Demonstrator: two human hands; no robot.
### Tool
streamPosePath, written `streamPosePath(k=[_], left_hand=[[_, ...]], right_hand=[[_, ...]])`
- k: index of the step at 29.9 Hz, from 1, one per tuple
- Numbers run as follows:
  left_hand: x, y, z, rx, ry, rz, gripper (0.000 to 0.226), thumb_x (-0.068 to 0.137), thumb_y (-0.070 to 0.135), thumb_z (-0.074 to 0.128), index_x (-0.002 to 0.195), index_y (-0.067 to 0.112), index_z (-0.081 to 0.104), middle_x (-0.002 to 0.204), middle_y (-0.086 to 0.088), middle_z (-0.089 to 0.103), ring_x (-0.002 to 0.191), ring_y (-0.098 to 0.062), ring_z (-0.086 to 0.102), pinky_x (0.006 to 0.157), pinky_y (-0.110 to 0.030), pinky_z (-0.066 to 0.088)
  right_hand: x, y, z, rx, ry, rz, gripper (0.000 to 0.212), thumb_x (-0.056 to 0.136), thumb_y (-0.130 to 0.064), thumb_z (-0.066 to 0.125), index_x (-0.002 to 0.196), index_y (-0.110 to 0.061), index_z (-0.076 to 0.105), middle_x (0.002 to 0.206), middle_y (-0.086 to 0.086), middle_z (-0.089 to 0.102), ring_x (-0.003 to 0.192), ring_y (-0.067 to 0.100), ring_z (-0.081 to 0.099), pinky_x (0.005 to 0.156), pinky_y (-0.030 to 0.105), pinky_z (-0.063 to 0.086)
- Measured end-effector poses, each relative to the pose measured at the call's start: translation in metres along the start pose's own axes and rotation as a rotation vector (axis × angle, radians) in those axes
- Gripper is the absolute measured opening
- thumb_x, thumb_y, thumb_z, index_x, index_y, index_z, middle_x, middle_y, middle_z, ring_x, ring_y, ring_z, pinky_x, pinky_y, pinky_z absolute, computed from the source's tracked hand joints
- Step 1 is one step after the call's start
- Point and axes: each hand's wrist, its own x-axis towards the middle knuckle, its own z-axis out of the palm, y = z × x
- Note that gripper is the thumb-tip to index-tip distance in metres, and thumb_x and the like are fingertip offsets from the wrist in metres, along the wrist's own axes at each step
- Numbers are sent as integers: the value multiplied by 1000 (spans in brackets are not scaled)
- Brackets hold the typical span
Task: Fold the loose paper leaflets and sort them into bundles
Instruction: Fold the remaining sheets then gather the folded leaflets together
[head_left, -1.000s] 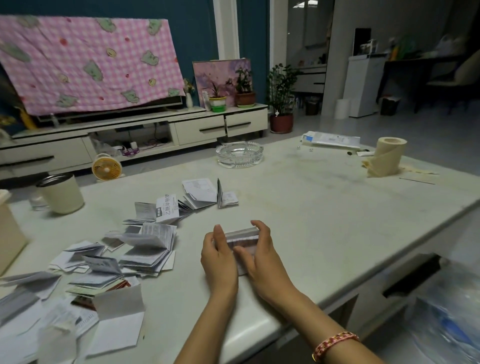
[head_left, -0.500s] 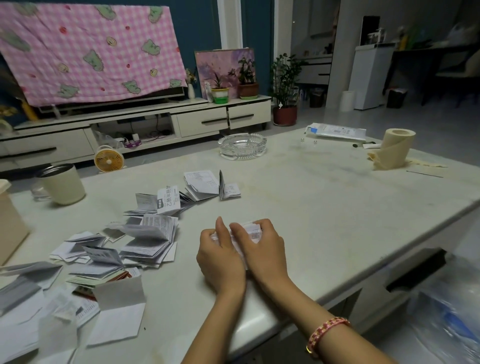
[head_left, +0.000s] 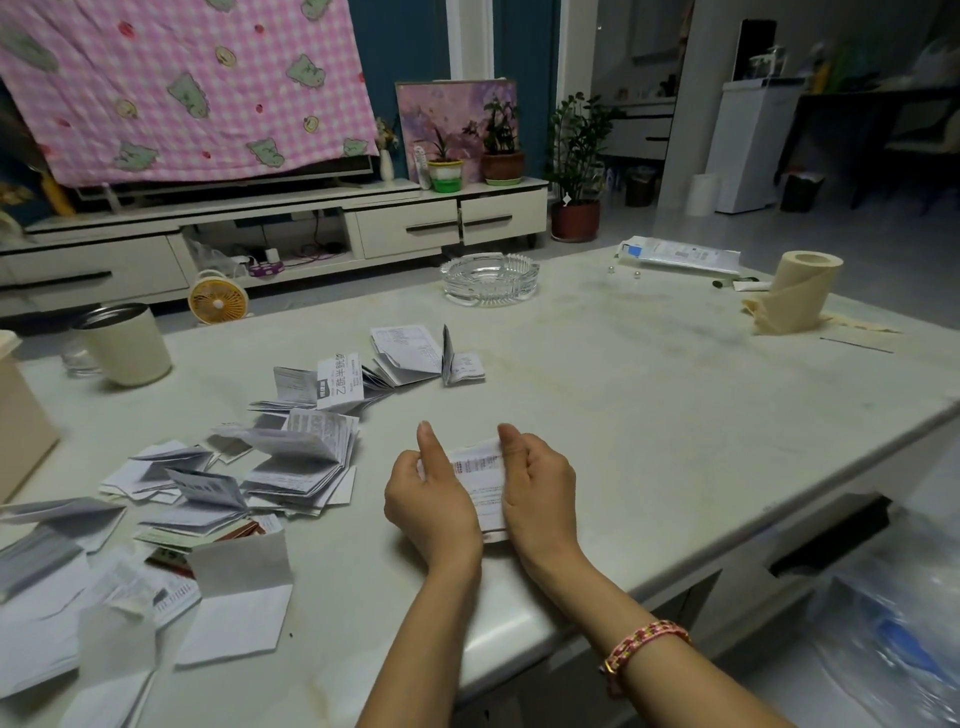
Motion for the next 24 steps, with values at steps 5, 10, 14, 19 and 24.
streamPosePath(k=[5,10,14,19,24], left_hand=[[2,-2,0,-18,3,-12,53,96,32,49,54,11,25,51,-6,25,51,-16,20,46,-21,30],[0,3,-1,-7,27,9,56,94,28,54,52,13,21,48,-3,22,46,-15,21,46,-18,31],[-2,5,-3,-64,42,17,56,91,28,59,49,13,24,44,-1,27,43,-13,33,46,-14,32],[11,-2,-12,-88,-333,-82,47,82,36,67,56,14,35,53,0,33,49,-9,31,49,-24,30],[15,-4,-20,-186,-605,-130,20,84,17,67,71,3,61,67,-10,56,62,-16,51,53,-22,41]], right_hand=[[0,3,5,50,66,40,46,98,-27,43,53,-21,36,50,-4,43,52,15,36,55,31,32],[-3,1,4,65,49,53,45,97,-31,42,55,-19,35,50,-5,41,51,12,35,54,30,31],[-5,-5,4,-86,-23,14,32,92,-40,51,69,-17,46,58,-4,52,55,10,49,56,24,38],[0,-3,-3,28,66,67,28,85,-28,65,67,-15,49,62,-4,54,57,4,48,55,13,37],[3,-2,-7,44,111,77,28,86,-27,65,76,-3,54,64,-3,56,59,5,51,54,13,38]])
